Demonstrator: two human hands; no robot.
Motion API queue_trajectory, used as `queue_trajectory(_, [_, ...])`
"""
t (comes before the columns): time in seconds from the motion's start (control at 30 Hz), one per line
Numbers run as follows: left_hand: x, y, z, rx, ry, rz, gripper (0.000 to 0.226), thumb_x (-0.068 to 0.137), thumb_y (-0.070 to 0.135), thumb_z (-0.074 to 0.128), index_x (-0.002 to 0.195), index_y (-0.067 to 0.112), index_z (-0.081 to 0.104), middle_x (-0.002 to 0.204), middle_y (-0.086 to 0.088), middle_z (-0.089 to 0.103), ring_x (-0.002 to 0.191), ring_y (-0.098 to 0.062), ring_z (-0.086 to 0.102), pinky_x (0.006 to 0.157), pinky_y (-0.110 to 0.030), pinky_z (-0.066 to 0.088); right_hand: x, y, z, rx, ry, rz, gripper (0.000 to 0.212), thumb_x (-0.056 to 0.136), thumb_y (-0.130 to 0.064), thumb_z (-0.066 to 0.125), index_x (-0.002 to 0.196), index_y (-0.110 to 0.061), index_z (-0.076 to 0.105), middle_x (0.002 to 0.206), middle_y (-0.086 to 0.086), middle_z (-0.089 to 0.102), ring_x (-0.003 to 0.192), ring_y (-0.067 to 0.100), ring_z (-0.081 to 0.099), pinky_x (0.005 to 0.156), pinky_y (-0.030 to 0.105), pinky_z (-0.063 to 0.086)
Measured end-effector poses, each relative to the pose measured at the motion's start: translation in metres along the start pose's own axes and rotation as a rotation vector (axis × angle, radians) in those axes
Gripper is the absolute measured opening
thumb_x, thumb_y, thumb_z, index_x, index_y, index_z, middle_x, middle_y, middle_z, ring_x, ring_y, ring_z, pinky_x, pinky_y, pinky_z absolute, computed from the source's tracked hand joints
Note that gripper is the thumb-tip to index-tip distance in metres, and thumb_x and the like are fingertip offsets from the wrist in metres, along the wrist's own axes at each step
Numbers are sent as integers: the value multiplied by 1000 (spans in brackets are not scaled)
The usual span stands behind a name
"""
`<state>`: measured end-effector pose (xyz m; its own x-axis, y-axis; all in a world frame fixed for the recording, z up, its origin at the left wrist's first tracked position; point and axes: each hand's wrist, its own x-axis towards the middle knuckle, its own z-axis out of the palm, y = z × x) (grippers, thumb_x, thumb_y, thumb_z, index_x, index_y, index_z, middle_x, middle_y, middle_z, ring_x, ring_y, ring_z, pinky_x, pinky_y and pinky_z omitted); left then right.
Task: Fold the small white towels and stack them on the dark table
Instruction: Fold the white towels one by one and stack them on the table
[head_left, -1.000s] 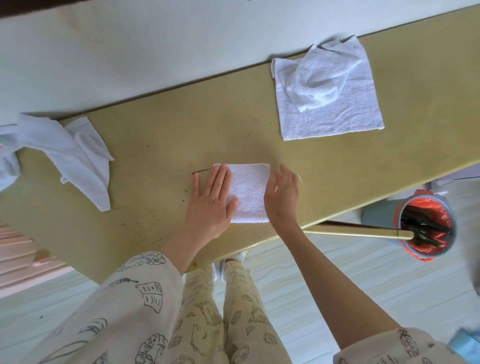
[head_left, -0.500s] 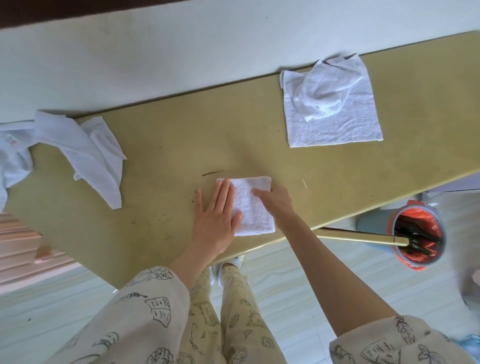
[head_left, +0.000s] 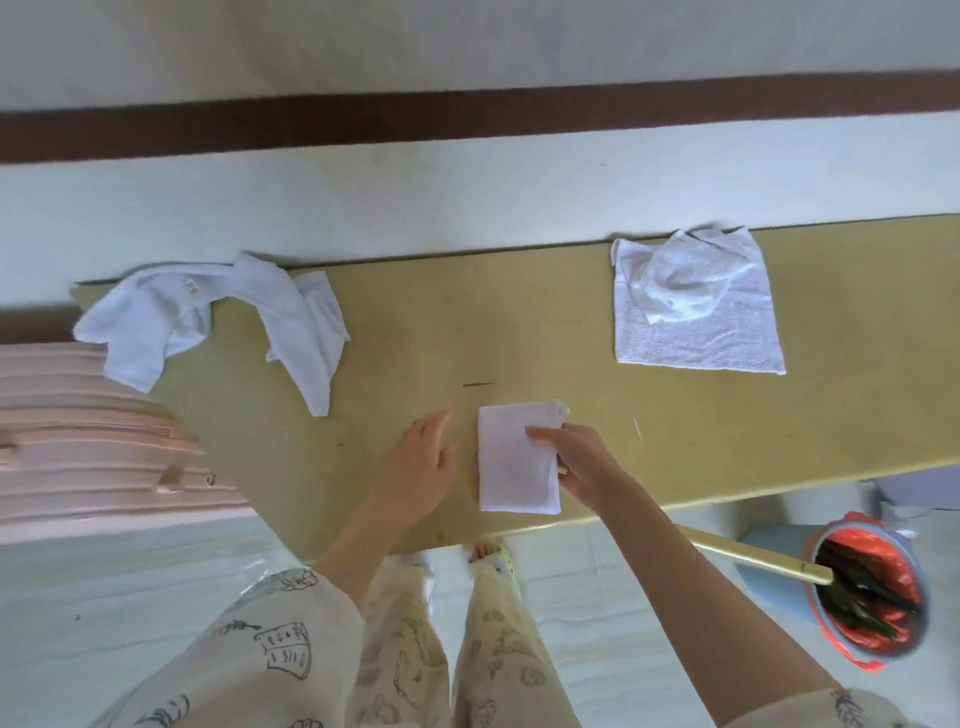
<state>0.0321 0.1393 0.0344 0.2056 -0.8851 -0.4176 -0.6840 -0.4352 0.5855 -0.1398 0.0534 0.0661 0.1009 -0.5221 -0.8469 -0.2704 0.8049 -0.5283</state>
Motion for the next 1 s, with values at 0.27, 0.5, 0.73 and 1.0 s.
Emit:
queue_trajectory(0.27, [-124,-14,-59,-382,481,-348,36,95,14,46,132,12,47,123,-5,58,110,-21,57,86,-20,38,-61,-33,62,-604,-218,-430,13,85,-9,60,95,-1,61,75,5,55,72,21,53,63,29,40])
queue_trajectory(0.5, [-299,-45,-56,-478,797,-594,32,96,16,44,128,14,49,105,1,59,101,-20,60,79,-17,36,-157,14,171,-964,-576,-720,15,82,-15,63,72,-9,52,63,1,46,61,17,43,58,28,32])
queue_trajectory(0.73, [-526,-61,3,-578,1106,-859,31,98,22,42,128,20,49,104,12,55,95,-10,57,75,-14,35,-320,174,256,-1253,-1018,-924,30,81,-16,62,61,-15,40,56,-3,36,56,13,34,54,29,24])
queue_trajectory(1.0, [-795,-71,144,-696,1440,-1225,27,96,14,45,118,14,59,116,-3,64,102,-24,64,86,-27,46,-497,418,267,-1429,-1467,-924,18,81,-19,61,72,-5,53,66,2,47,62,16,41,57,28,26])
